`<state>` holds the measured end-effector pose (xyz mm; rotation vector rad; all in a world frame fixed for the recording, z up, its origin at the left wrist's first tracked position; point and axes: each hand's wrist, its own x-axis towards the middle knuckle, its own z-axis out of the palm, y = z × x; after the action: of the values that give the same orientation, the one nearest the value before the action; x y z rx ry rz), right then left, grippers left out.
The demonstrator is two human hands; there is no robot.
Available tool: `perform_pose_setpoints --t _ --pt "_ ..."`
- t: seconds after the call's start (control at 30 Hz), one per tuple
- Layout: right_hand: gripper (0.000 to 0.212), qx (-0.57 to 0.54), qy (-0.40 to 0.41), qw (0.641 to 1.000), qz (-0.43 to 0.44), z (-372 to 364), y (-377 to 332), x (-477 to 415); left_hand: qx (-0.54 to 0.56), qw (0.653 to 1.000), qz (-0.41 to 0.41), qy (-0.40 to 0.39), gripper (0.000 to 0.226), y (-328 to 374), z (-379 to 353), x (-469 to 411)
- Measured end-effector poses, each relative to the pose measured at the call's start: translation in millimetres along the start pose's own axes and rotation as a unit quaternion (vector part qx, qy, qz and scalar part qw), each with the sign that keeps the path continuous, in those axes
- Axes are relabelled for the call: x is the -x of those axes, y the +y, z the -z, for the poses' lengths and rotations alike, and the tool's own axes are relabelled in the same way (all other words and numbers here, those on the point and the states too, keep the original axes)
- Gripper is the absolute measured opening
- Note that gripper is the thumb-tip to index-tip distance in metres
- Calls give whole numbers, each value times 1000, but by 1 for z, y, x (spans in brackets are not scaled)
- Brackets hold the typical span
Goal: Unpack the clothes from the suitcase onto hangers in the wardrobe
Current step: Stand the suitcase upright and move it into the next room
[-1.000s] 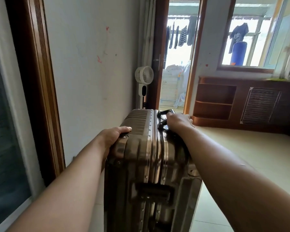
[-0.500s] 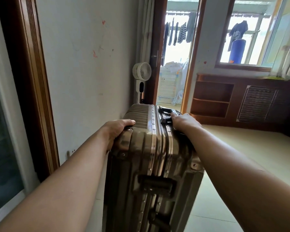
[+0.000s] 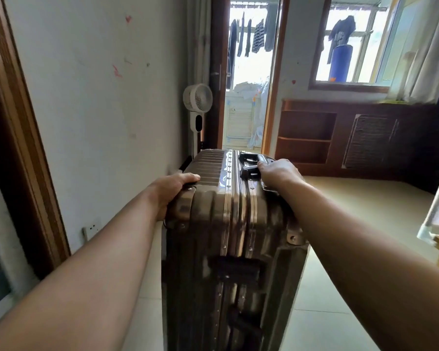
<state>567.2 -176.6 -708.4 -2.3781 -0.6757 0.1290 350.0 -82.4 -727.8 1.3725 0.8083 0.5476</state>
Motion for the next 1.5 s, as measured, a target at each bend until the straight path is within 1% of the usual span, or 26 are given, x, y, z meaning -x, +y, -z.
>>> perform_pose_setpoints --t 0.1,0.23,0.37,0.47,0.53,0.6,0.73,0.8,0.87,0.93,0.97,1.0,1.03,1.07,1.13,1.17,1.2,1.27,1.4,1.5 --pt "61 -26 14 1000 -4 -1 1 -3 2 1000 -1 -6 45 0 -5 -7" --pt "60 -56 24 998 -9 -3 0 -9 2 1000 11 -15 32 3 -5 -18" --pt "63 -48 24 998 -14 -9 -6 -24 -12 1000 10 -10 24 5 -5 -34" --pt "68 -42 26 999 -18 -13 -9 -44 -32 999 14 2 30 9 -7 -49" --pt "73 -31 27 999 -24 -17 -12 -60 -62 998 15 6 34 13 -8 -60" --pt "75 -25 25 999 -24 -21 -15 -75 -113 994 9 6 28 17 -10 -70" --pt "73 -30 28 999 -11 -26 -15 -109 -247 969 -1 26 28 35 -21 -98" --pt "71 -30 36 999 -1 -26 -11 -127 -318 947 -13 32 36 44 -31 -122" --pt "72 -30 42 999 -4 -26 -7 -138 -395 917 -32 41 45 49 -43 -141" --pt "71 -30 41 998 -26 -25 -7 -149 -459 884 -44 78 47 56 -57 -160" --pt "71 -25 40 998 -39 -25 -7 -154 -469 877 -48 90 48 59 -62 -169" --pt "69 -16 37 998 -48 -25 -7 -157 -473 876 -40 87 50 61 -65 -176" --pt "67 -9 34 998 -53 -24 -7 -157 -460 884 -28 80 56 60 -64 -182" --pt "65 -4 31 998 -55 -26 -8 -156 -430 900 -3 69 70 59 -61 -188" --pt "67 12 22 998 -64 -27 -12 -153 -381 922 30 62 112 59 -56 -195" --pt "70 23 19 998 -62 -30 -14 -151 -379 923 29 64 128 57 -53 -197" --pt "72 33 16 997 -63 -33 -16 -152 -388 919 34 64 136 57 -51 -200" --pt "76 44 14 997 -61 -35 -19 -150 -408 910 39 66 132 57 -49 -203" --pt "81 54 3 997 -55 -33 -28 -142 -442 893 53 66 111 64 -47 -211" --pt "83 65 -3 996 -56 -35 -30 -135 -475 876 51 60 100 67 -44 -216"
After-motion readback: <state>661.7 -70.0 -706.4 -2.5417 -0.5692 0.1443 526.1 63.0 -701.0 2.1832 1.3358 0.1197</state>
